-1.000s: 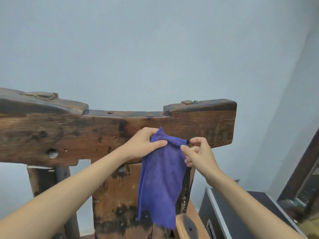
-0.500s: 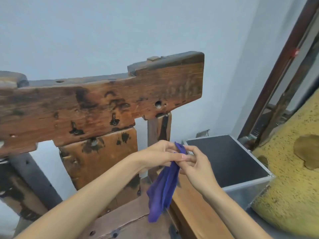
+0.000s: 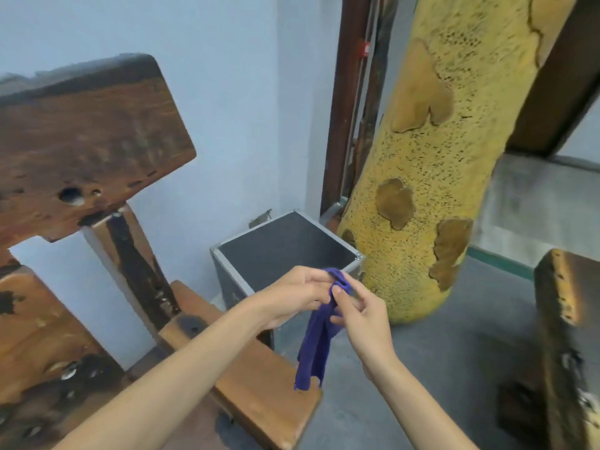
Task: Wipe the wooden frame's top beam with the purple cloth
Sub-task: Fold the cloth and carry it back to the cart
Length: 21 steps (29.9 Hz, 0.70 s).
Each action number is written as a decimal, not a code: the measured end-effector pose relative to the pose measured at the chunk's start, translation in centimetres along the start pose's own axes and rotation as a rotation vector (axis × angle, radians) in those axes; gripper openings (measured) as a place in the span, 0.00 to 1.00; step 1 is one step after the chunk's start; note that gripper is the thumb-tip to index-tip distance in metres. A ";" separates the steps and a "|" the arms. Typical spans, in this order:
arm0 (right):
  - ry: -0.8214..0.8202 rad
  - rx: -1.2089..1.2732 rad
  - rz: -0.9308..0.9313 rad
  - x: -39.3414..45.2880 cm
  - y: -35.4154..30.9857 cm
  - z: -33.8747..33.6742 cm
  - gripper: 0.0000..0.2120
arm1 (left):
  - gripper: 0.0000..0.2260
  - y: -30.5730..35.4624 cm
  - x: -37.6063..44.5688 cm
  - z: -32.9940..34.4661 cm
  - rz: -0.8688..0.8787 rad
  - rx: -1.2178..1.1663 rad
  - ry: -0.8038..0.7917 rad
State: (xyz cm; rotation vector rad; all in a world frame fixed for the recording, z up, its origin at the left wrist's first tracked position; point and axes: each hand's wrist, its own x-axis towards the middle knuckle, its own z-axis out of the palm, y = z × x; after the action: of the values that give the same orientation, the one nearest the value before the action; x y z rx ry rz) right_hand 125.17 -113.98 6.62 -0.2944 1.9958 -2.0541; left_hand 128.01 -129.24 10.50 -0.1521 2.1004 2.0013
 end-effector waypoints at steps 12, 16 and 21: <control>0.382 0.113 0.084 7.5 0.7 -26.1 0.08 | 0.11 1.8 23.4 21.1 0.044 0.038 -0.152; 0.519 0.135 0.075 9.3 1.1 -32.2 0.08 | 0.12 2.5 29.5 25.7 -0.041 -0.129 -0.270; 0.673 0.119 0.056 14.1 1.5 -40.2 0.08 | 0.12 4.4 38.1 30.4 -0.072 -0.185 -0.242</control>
State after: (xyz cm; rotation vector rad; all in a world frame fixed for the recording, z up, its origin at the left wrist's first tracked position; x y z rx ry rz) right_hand 98.87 -80.56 3.19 0.5441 2.1560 -2.4354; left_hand 93.12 -95.43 4.50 -0.0147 1.7399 2.0547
